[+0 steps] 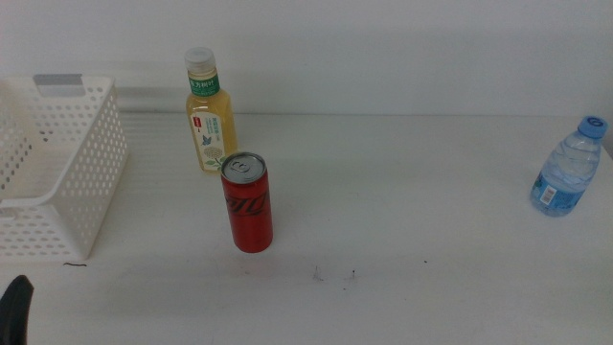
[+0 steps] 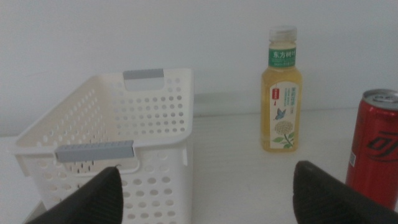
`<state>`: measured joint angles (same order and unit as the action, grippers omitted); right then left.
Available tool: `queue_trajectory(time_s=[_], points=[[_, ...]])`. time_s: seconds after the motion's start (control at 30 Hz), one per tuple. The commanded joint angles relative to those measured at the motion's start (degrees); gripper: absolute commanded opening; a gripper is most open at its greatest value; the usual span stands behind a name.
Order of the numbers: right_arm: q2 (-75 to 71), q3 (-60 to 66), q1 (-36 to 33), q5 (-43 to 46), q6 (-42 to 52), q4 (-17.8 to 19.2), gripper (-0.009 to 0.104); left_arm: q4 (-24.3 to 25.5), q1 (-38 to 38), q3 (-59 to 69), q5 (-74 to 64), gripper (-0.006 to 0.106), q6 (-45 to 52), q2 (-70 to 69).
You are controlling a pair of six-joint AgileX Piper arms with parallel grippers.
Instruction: Use arms to grab the bottles and put them into the dustbin to the left of the table.
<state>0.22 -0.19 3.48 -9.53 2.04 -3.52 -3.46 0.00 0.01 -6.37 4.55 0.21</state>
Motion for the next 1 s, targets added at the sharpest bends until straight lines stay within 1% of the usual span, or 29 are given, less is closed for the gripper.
queue_trajectory(time_s=[0.0,0.17,0.23,0.33,0.5,0.63,0.77,0.97], points=[[-0.22,0.19,-0.04,0.48,0.39,0.30,0.093,0.04,-0.07,-0.01,1.38,0.094,-0.35,-0.21],[-0.22,0.19,-0.04,0.48,0.39,0.30,0.093,0.04,-0.07,-0.01,1.47,0.094,-0.04,-0.21],[-0.22,0.19,-0.04,0.48,0.39,0.30,0.093,-0.07,-1.06,-0.01,3.49,0.094,-1.02,0.53],[-0.22,0.19,-0.04,0.48,0.39,0.30,0.093,-0.07,-3.20,-0.01,8.52,0.094,-1.85,4.68],[-0.22,0.19,-0.04,0.48,0.39,0.30,0.093,-0.07,-9.34,-0.01,17.90,0.094,-2.06,14.99],[-0.22,0.19,-0.04,0.48,0.39,0.30,0.093,-3.11,-15.40,-0.01,22.77,0.094,-2.49,24.76],[-0.22,0.19,-0.04,0.48,0.39,0.30,0.093,-4.34,-20.75,-0.01,31.44,0.094,-2.49,33.28],[-0.22,0.19,-0.04,0.48,0.39,0.30,0.093,-8.90,-27.72,-0.01,42.98,0.094,-1.33,45.70]])
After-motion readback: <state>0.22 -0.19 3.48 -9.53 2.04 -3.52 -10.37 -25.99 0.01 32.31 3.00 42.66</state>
